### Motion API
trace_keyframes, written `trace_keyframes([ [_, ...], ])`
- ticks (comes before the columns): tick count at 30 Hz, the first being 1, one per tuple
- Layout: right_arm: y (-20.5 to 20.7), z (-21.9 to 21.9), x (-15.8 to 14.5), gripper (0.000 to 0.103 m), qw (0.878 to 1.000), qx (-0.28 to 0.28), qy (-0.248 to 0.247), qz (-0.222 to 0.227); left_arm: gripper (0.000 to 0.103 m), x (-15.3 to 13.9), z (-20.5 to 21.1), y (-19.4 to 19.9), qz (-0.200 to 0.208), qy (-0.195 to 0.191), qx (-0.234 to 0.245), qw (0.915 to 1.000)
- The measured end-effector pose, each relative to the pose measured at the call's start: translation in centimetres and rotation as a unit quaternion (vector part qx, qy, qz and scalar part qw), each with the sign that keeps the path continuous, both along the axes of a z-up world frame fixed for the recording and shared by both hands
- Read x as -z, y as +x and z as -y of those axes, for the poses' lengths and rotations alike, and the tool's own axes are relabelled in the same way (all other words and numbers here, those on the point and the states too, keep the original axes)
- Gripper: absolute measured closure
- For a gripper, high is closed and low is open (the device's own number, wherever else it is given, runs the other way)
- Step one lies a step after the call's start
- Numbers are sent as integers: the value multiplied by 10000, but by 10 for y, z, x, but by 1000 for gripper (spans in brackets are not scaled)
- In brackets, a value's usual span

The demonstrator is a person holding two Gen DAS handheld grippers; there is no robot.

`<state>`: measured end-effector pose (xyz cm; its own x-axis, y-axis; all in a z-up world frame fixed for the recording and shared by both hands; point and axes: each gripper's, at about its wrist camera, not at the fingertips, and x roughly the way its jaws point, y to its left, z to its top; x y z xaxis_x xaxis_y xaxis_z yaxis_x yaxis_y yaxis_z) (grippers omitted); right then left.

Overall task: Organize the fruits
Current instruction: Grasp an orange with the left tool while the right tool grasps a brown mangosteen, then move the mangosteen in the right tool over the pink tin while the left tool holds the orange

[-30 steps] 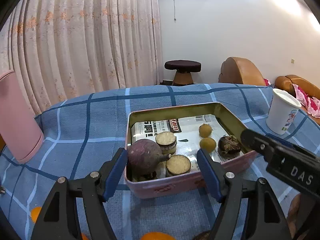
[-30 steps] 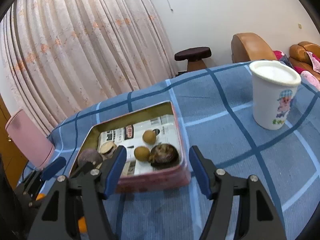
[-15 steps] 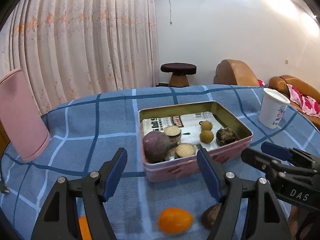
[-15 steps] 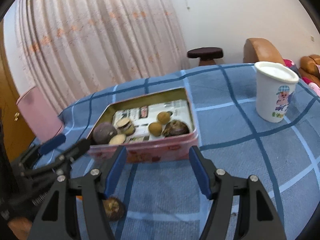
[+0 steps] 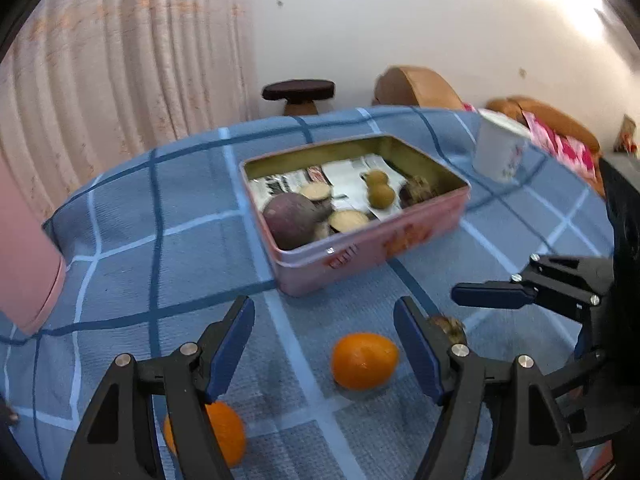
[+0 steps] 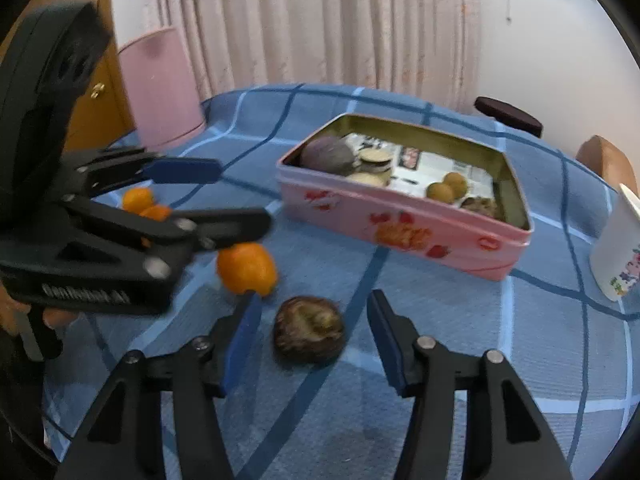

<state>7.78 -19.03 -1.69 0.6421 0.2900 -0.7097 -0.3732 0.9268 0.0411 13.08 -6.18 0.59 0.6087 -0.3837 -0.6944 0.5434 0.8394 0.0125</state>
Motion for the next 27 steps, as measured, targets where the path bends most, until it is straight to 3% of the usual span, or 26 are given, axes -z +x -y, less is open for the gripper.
trace_keyframes([
  [4,5,-3,8,48,9996,-77,-113,-246,30,5,7,-5,-100,132,215,9996],
  [6,6,-2,13,60,9991,-74,-190,-375,30,9,10,-5,-128,264,243,9993],
  [13,-3,7,13,61,9986,-82,-403,-325,30,21,14,-1,-336,502,212,9980],
  [17,5,36,11,61,9979,499,-103,-404,30,25,16,0,-352,578,172,9976],
  [18,8,44,9,61,9968,686,23,-417,31,26,16,-1,-350,615,188,9973],
  [21,8,54,5,61,9948,915,233,-391,56,32,22,-4,-455,741,400,9954],
  [22,7,56,4,61,9944,956,260,-363,60,32,24,-6,-396,758,477,9952],
  [27,4,61,-2,61,9930,1080,421,-225,61,30,24,-7,-361,731,519,9953],
])
